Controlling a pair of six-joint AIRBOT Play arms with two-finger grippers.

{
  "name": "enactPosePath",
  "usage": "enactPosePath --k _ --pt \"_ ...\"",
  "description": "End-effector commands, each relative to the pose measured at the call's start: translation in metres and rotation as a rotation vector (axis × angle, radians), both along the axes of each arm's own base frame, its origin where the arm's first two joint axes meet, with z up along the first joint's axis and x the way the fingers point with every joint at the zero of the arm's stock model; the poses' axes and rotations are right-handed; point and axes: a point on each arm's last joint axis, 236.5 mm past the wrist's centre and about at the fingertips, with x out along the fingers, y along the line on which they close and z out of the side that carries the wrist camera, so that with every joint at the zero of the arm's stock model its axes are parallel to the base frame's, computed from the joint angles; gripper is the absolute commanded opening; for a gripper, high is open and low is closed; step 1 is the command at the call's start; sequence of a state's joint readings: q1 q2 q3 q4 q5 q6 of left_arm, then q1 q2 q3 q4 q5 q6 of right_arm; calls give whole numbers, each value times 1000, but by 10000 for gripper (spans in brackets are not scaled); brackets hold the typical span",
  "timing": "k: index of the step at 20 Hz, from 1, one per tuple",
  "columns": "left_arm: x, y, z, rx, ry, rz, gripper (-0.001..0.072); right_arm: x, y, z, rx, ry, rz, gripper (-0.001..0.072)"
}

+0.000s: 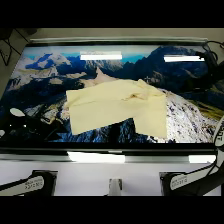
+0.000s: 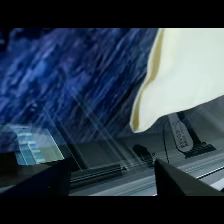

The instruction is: Fold the shirts.

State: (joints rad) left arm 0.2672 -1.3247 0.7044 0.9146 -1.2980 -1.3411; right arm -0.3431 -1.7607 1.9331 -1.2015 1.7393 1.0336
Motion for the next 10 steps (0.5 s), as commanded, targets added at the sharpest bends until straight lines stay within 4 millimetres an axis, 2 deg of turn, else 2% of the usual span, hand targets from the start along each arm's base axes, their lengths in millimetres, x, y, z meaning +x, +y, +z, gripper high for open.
enactPosePath --k 1,4,8,10 --pt "-3 -34 -15 -31 -23 12 609 -12 -9 -2 -16 41 10 437" --pt "21 -49 -16 -25 -104 59 604 -12 -9 -2 -18 36 21 437" --pt "39 -47 -20 8 -152 119 578 -11 -10 -2 -23 29 35 437" --pt "41 -45 -21 18 -159 121 313 -9 -10 -2 -26 19 31 437"
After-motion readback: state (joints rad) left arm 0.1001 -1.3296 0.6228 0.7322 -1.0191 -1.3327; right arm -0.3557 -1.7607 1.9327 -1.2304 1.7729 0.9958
